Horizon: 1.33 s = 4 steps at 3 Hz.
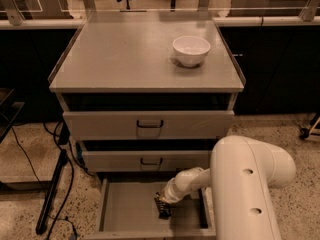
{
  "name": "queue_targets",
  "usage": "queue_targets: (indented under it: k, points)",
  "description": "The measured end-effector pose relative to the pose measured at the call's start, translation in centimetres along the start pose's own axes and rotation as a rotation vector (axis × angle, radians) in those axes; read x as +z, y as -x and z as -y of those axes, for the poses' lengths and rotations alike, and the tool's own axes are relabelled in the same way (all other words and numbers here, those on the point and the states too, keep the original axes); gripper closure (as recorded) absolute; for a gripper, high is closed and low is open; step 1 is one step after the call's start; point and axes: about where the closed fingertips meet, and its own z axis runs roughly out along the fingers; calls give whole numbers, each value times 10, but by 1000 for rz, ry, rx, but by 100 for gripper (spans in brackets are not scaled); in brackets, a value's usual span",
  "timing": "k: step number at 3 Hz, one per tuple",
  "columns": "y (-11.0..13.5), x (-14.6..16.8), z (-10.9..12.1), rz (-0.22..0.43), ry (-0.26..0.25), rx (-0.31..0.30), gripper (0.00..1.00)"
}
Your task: Pick rxbar chocolate from bottom drawer and place on counter
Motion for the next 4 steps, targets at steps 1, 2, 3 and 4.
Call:
queue_targets:
  k: [1,2,3,4]
  points:
    - [2,-15,3,-10,-18,5,100]
    - [12,-43,10,-4,-50,-11,100]
    - [25,-94,16,19,-111,-20,100]
    - [26,-91,15,25,-104,-24,100]
